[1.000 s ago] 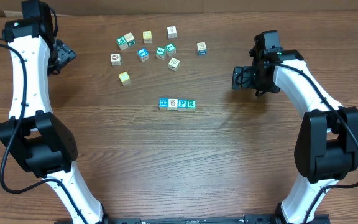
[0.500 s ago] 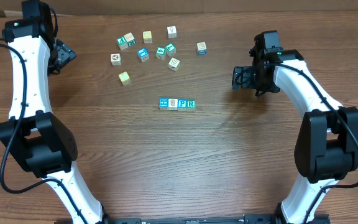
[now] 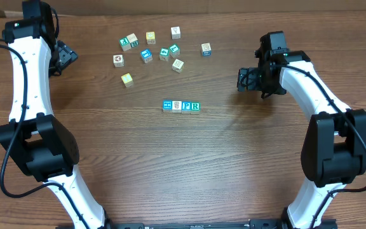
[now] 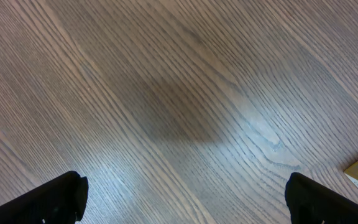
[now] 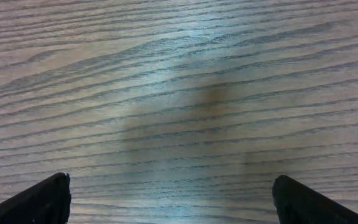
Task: Form a horizontal line
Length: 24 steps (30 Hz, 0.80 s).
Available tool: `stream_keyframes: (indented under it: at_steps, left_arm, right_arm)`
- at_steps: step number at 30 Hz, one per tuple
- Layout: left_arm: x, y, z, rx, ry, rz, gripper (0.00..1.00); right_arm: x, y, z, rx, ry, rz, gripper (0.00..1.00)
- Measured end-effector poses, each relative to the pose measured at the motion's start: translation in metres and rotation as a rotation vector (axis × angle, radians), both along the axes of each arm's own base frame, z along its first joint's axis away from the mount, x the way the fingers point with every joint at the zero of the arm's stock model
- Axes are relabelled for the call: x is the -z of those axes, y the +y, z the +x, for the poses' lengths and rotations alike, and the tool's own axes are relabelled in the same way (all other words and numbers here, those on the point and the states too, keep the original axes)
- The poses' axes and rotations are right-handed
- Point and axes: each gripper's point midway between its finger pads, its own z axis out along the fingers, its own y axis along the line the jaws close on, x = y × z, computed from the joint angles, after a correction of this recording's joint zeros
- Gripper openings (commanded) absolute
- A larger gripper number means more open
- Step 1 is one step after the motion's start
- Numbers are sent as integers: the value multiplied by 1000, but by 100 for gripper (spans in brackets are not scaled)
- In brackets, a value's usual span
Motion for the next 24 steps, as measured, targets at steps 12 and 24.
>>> stream_keyframes:
  at_steps: [12,24]
  left_arm:
    - [0,0,0,0,0,0,100]
    - [0,0,0,0,0,0,100]
  right_arm:
    - [0,0,0,0,0,0,100]
    - [-5,2,0,-4,-10,1,100]
